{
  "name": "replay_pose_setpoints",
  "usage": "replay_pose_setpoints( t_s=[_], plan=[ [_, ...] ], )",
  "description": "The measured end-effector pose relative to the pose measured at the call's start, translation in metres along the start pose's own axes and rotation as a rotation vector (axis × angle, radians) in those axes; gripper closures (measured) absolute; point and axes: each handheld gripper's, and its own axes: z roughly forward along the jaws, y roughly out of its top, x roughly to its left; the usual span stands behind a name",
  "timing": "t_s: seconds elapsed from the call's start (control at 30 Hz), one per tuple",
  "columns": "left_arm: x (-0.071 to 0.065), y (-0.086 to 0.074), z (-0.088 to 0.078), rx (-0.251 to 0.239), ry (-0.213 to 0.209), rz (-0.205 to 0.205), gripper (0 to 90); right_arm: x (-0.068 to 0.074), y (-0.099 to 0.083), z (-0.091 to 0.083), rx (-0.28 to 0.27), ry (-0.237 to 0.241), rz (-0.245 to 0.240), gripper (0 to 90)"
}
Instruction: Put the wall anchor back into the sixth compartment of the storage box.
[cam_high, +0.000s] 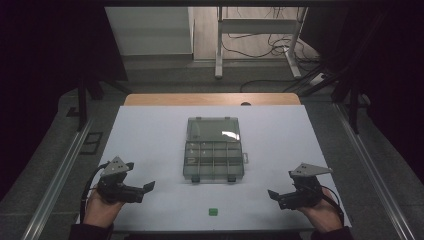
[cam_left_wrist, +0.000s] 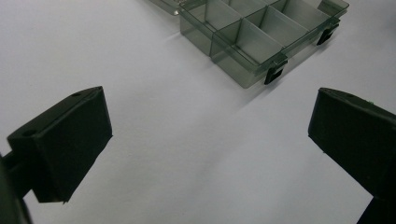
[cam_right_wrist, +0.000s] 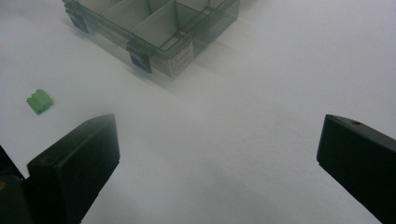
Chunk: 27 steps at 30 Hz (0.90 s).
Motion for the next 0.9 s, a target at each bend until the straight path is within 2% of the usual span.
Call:
replay_pose_setpoints(
  t_s=[0.5,0.73,0.9],
  plan=[
    [0.002,0.000,0.001,-0.027,-0.011,-0.013,0.6,0.007,0.008,0.005,0.001,0.008,-0.032,0.0],
    [0.002,0.000,0.003,-0.010,-0.002,0.000,0.0,0.013,0.013,0.008,0.005,0.026,-0.029,0.0],
    [0.002,0.000,0.002,-0.013,0.006,-0.004,0.0,0.018,0.018,0.012,0.004,0.041,-0.047,0.0]
  ],
)
